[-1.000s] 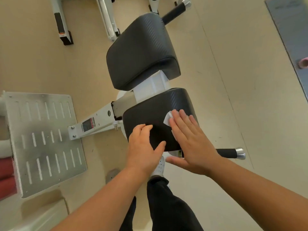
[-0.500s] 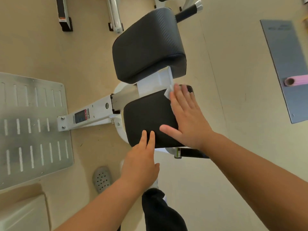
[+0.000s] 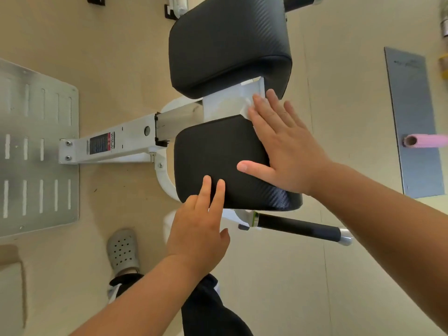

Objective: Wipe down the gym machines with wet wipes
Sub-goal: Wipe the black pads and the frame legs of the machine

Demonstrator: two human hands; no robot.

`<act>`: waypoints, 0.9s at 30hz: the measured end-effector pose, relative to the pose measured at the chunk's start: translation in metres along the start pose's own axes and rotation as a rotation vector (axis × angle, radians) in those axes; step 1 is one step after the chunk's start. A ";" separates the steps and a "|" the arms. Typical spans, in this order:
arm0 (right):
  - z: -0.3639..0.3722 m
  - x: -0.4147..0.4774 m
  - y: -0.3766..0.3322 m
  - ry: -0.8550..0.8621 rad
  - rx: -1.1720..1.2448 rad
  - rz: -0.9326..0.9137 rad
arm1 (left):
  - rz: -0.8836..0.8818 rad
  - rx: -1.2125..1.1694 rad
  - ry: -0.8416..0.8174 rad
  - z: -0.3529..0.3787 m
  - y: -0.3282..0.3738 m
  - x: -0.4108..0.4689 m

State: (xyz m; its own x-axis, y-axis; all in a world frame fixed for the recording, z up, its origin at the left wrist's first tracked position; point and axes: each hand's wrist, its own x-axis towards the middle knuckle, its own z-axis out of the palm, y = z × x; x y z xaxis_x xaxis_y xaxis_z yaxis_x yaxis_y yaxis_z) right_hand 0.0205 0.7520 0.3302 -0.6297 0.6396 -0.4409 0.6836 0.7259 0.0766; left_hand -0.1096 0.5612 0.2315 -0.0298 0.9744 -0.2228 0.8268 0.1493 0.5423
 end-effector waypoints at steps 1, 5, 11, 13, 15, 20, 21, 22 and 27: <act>0.002 -0.005 -0.006 -0.012 -0.048 -0.032 | 0.002 -0.029 0.002 0.000 -0.002 -0.001; 0.022 -0.060 -0.024 -0.106 -0.197 -0.251 | 0.017 -0.198 -0.008 -0.001 -0.013 -0.005; -0.002 -0.040 0.001 -0.147 -0.288 -0.375 | 0.020 -0.398 0.048 0.000 -0.026 -0.013; -0.015 -0.007 -0.001 -0.133 -0.309 -0.278 | 0.000 -0.426 0.074 0.005 -0.028 -0.017; -0.016 0.014 -0.012 -0.135 -0.326 -0.183 | -0.041 -0.423 0.071 0.011 -0.031 -0.024; 0.016 -0.030 -0.053 -0.230 -0.337 -0.333 | -0.157 -0.498 -0.049 0.018 -0.045 -0.038; 0.023 -0.047 -0.056 -0.263 -0.334 -0.399 | -0.163 -0.514 -0.062 0.017 -0.046 -0.039; 0.027 -0.059 -0.055 -0.274 -0.325 -0.441 | -0.162 -0.520 -0.065 0.016 -0.046 -0.039; -0.006 -0.030 -0.030 -0.239 -0.370 -0.305 | -0.207 -0.576 -0.084 0.011 -0.050 -0.034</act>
State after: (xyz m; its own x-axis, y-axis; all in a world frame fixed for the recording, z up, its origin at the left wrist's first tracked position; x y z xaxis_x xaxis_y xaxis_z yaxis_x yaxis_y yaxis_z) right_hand 0.0164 0.7127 0.3461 -0.6485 0.3415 -0.6803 0.2797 0.9381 0.2043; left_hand -0.1440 0.5191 0.2028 -0.0933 0.9026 -0.4203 0.3718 0.4232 0.8262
